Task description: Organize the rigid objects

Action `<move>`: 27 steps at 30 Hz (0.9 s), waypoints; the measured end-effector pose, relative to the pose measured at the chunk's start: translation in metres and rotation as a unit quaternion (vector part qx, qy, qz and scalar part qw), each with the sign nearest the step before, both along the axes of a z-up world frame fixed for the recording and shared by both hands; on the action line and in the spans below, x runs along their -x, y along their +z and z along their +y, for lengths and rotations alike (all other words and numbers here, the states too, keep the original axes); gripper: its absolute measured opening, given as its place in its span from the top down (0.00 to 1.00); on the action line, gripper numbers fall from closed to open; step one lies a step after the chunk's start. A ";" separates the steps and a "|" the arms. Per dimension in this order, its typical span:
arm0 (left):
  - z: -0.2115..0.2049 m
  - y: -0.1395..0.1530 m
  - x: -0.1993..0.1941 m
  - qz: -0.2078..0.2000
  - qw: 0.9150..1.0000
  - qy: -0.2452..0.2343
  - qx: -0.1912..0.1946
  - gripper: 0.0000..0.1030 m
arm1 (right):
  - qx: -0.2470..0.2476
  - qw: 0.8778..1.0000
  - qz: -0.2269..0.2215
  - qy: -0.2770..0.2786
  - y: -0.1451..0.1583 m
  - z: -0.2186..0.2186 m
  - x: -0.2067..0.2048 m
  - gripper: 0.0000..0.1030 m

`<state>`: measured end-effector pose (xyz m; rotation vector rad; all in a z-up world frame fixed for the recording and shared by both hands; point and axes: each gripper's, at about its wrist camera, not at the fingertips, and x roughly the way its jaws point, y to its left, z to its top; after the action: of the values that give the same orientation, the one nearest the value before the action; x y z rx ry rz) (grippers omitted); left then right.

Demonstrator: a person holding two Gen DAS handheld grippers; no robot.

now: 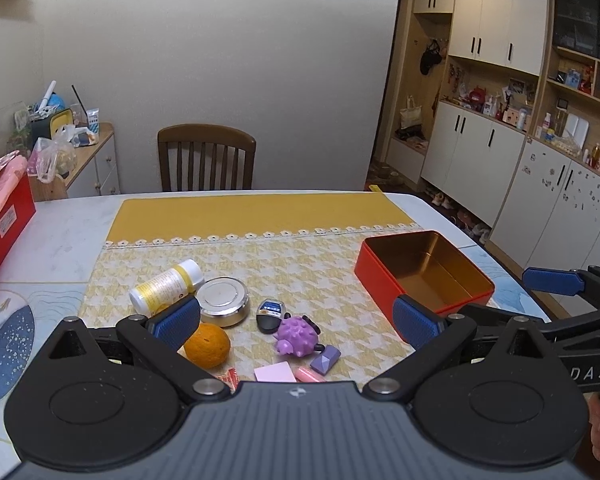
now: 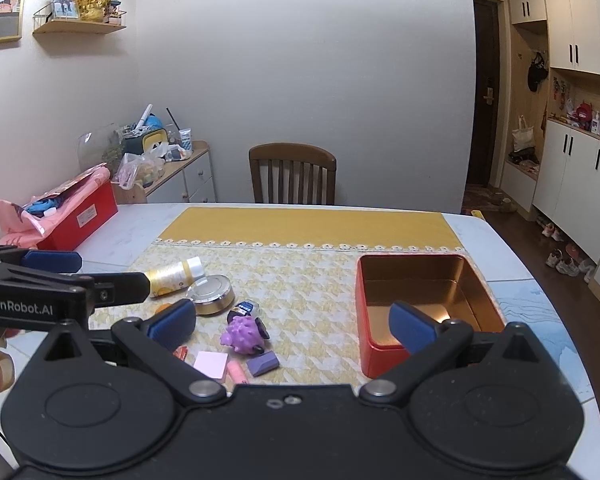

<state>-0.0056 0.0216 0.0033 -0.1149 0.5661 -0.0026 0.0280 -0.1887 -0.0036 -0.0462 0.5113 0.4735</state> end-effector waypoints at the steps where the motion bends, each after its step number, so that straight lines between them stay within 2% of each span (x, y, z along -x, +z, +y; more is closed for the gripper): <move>1: 0.002 0.000 -0.001 -0.001 1.000 0.001 0.001 0.00 | 0.000 1.000 0.000 0.003 0.000 0.002 -0.001 0.00; 8: 0.013 -0.005 -0.011 0.007 1.000 0.005 0.011 0.00 | 0.002 1.000 0.010 0.012 -0.005 0.011 -0.012 0.00; 27: 0.056 -0.028 -0.045 0.008 0.998 0.060 -0.014 0.00 | 0.032 0.998 0.029 0.053 -0.025 0.040 -0.042 0.00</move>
<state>0.0392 0.0780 -0.0249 -0.1208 0.5739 0.1224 0.0699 -0.1483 -0.0282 -0.1217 0.5836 0.5638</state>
